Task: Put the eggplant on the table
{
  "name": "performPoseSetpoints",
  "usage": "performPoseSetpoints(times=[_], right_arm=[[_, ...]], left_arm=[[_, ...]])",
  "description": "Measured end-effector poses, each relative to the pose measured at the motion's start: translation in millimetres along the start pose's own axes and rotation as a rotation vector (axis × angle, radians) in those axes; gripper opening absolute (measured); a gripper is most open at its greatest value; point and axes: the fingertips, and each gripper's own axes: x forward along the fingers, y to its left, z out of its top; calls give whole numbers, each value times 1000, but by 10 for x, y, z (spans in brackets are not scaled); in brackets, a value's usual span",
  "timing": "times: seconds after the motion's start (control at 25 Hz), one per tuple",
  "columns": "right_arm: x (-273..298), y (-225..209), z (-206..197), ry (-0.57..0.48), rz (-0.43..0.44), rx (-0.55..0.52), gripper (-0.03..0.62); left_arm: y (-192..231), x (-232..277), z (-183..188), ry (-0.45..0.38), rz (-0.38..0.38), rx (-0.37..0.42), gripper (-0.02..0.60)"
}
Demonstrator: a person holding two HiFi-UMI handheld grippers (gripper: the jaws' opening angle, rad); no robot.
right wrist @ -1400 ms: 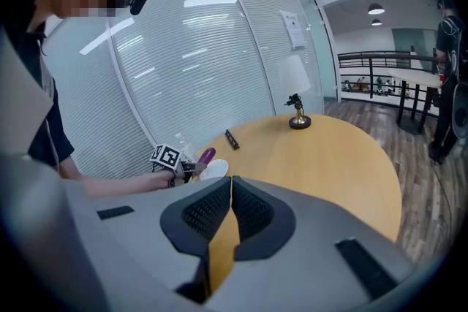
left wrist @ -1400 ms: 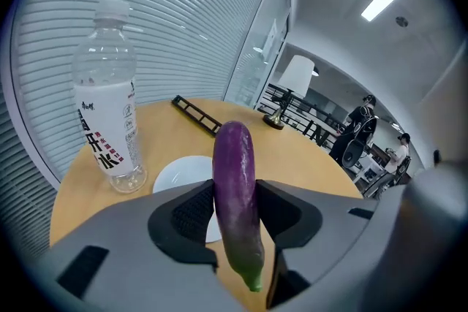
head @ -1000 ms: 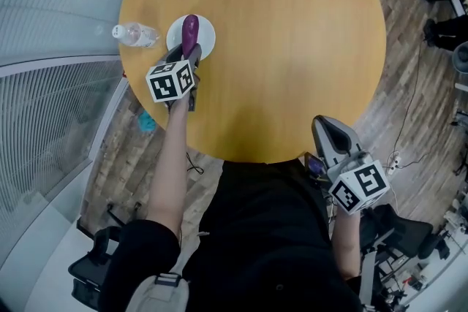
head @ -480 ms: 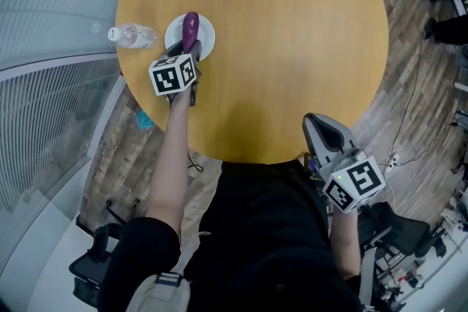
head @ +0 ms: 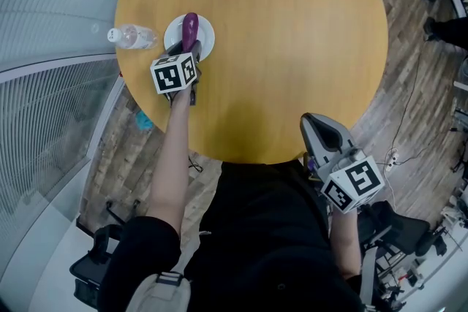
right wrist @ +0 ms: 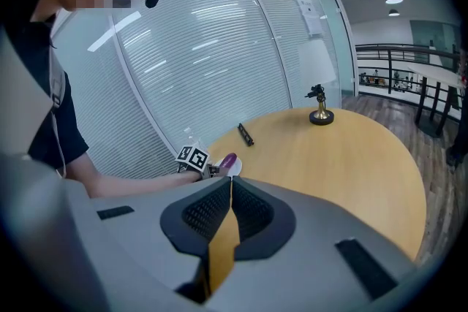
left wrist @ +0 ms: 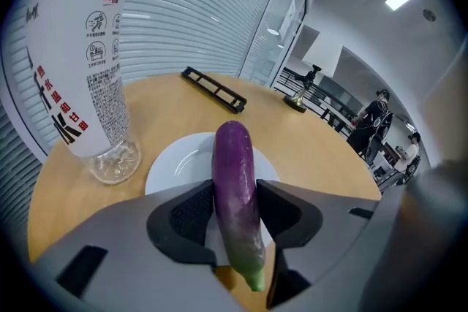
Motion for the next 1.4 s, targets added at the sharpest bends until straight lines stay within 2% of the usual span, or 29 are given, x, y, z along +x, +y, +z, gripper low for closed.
performPoseSetpoints(times=[0.2, 0.52, 1.4], right_arm=[[-4, 14, -6, -2, -4, 1, 18], [-50, 0, -27, -9, -13, 2, 18], [-129, 87, 11, -49, -13, -18, 18]], left_arm=[[-1, 15, -9, 8, 12, 17, 198], [6, 1, -9, 4, 33, 41, 242], [2, -178, 26, -13, 44, 56, 255]])
